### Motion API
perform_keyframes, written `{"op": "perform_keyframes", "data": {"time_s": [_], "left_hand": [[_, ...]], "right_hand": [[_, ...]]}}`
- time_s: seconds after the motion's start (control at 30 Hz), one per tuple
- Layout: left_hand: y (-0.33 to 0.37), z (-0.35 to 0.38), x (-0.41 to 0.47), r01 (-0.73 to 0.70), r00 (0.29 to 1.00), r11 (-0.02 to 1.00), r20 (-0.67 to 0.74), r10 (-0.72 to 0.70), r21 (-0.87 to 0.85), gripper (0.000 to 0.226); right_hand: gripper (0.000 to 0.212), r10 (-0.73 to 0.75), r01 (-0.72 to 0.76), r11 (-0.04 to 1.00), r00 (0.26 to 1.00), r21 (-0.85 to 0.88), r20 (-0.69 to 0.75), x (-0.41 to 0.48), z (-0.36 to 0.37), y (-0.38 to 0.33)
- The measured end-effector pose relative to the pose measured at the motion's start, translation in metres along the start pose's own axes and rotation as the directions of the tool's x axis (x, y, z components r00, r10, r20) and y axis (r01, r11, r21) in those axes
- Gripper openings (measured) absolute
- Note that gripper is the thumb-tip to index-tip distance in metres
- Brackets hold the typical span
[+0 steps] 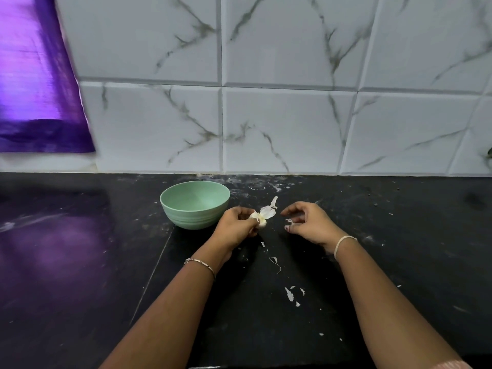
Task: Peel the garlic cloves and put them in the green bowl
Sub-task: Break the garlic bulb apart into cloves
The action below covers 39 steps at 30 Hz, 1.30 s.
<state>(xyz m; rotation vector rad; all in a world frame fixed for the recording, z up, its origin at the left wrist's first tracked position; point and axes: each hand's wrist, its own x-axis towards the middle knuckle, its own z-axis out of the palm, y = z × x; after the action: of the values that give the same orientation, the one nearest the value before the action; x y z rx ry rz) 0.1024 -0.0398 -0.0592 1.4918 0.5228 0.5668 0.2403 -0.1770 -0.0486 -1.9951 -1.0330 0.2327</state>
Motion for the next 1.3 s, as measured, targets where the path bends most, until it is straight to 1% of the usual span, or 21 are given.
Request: {"op": "perform_keyframes", "data": {"time_s": [0.03,0.07,0.1,0.17,0.23,0.3,0.37,0.43,0.5,0.6,0.67,0.73,0.83,0.9,0.93,0.97,1.0,1.03,1.07,1.23,1.3], "left_hand": [[0.001,0.001,-0.001,0.007,1.0,1.0,-0.002,-0.007,-0.009,0.018],[0.003,0.001,-0.002,0.013,1.0,1.0,0.001,-0.013,-0.016,0.019],[0.004,0.001,-0.004,0.019,1.0,1.0,0.005,-0.019,-0.024,0.019],[0.005,0.002,-0.006,0.036,0.999,0.998,0.003,-0.036,-0.042,0.016],[0.006,0.002,-0.006,0.048,0.999,0.997,-0.005,-0.049,-0.058,0.018],[0.007,0.003,-0.007,0.046,0.999,0.995,0.001,-0.046,-0.085,0.02],[0.009,0.003,-0.009,0.044,0.999,0.991,0.027,-0.041,-0.123,0.021],[0.011,0.004,-0.012,0.033,0.998,0.989,0.058,-0.025,-0.146,0.021],[0.011,0.003,-0.015,0.018,0.997,0.986,0.075,-0.005,-0.167,0.019],[0.012,0.001,-0.017,0.013,0.996,0.977,0.089,0.006,-0.212,0.019],[0.013,0.002,-0.017,0.024,0.995,0.967,0.099,0.002,-0.254,0.019],[0.013,0.003,-0.018,0.034,0.994,0.952,0.111,0.0,-0.304,0.014],[0.016,0.005,-0.02,0.018,0.994,0.94,0.105,0.019,-0.342,0.011],[0.016,0.008,-0.021,-0.012,0.997,0.967,0.072,0.032,-0.255,0.025],[0.015,0.011,-0.022,-0.036,0.998,0.99,0.044,0.043,-0.134,0.037],[0.014,0.014,-0.022,-0.068,0.998,0.997,0.014,0.067,0.048,0.049],[0.011,0.018,-0.022,-0.108,0.993,0.962,-0.022,0.117,0.253,0.058],[0.008,0.022,-0.021,-0.141,0.982,0.905,-0.056,0.178,0.401,0.063],[0.007,0.027,-0.021,-0.154,0.971,0.877,-0.096,0.22,0.455,0.063],[0.013,0.039,-0.022,-0.139,0.941,0.95,-0.262,0.215,0.28,0.057],[0.015,0.036,-0.02,-0.157,0.921,0.956,-0.314,0.232,0.246,0.054]], "right_hand": [[0.021,-0.003,0.005,0.995,1.0,0.095,-0.024,0.001,0.001,0.001],[0.016,-0.008,0.017,0.992,0.997,0.126,-0.073,0.003,0.001,0.001],[0.014,-0.013,0.029,0.99,0.993,0.135,-0.121,0.006,0.001,0.0],[0.02,0.017,0.007,0.992,0.98,0.123,-0.197,0.007,-0.003,-0.001],[0.029,0.071,-0.073,0.997,0.974,0.001,-0.213,0.005,-0.012,-0.001],[0.039,0.117,-0.146,0.961,0.984,-0.236,-0.133,0.0,-0.019,-0.002],[0.034,0.126,-0.132,0.928,0.991,-0.35,-0.039,-0.003,-0.015,-0.001],[0.024,0.09,-0.083,0.958,0.996,-0.274,0.013,-0.001,-0.005,-0.002],[0.021,0.027,-0.025,0.986,1.0,-0.163,0.013,0.001,0.002,-0.004],[0.036,-0.018,0.012,0.999,0.992,-0.053,-0.128,-0.002,0.007,-0.013],[0.052,0.0,0.007,0.998,0.995,0.065,-0.103,-0.008,0.014,-0.025],[0.065,-0.031,0.031,0.999,0.999,0.007,-0.042,-0.015,0.025,-0.036],[0.06,-0.065,0.053,0.994,0.99,-0.096,-0.122,-0.018,0.036,-0.047],[0.052,-0.096,0.061,0.983,0.974,-0.171,-0.207,-0.019,0.04,-0.049],[0.049,-0.112,0.059,0.974,0.964,-0.216,-0.24,-0.019,0.041,-0.05],[0.046,-0.126,0.059,0.967,0.957,-0.25,-0.261,-0.019,0.043,-0.051],[0.043,-0.135,0.059,0.96,0.954,-0.274,-0.267,-0.019,0.046,-0.052],[0.041,-0.139,0.058,0.954,0.954,-0.294,-0.265,-0.019,0.048,-0.052],[0.041,-0.142,0.054,0.949,0.953,-0.312,-0.267,-0.018,0.049,-0.052],[0.056,-0.144,0.044,0.948,0.943,-0.315,-0.3,-0.02,0.047,-0.058],[0.063,-0.163,0.044,0.921,0.946,-0.387,-0.28,-0.023,0.048,-0.06]]}}
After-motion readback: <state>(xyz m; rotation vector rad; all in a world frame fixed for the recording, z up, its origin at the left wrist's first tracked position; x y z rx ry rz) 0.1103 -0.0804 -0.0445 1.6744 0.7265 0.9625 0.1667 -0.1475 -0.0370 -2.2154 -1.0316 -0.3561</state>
